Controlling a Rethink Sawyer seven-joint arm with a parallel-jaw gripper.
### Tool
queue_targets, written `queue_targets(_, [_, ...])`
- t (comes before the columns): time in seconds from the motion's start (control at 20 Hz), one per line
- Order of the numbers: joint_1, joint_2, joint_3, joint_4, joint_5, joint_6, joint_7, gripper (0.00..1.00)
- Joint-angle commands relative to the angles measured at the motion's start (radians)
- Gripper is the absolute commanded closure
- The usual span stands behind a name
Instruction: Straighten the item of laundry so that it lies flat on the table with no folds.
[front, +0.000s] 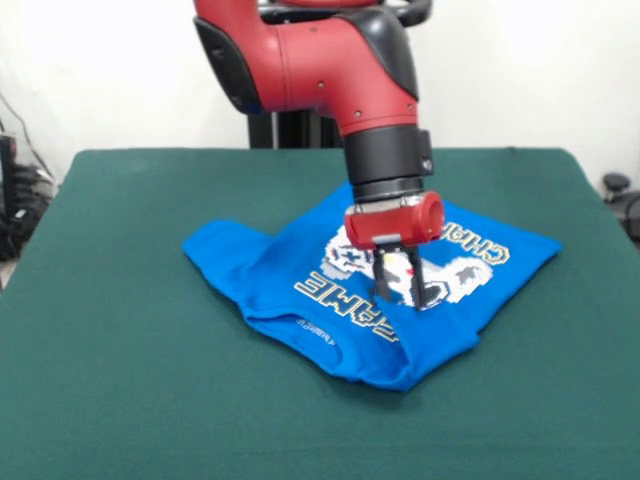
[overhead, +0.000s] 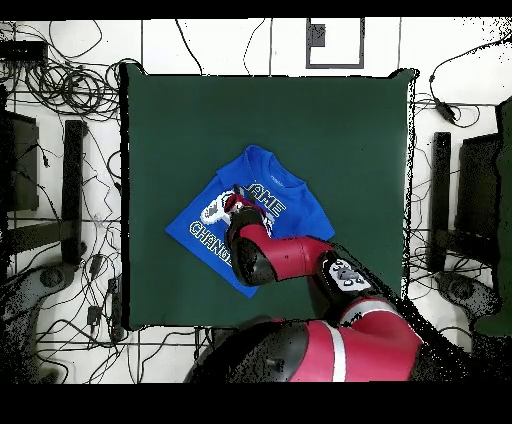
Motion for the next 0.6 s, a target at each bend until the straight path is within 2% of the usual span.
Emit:
queue_targets(0.05, [0.055, 0.013, -0.019, 0.011, 0.097, -0.068, 0.12, 1.0])
queue_targets(0.25, [0.078, 0.017, -0.046, 0.033, 0.162, -0.125, 0.149, 1.0])
queue_targets(0.6, [0.083, 0.005, -0.047, 0.043, 0.215, -0.122, 0.148, 1.0])
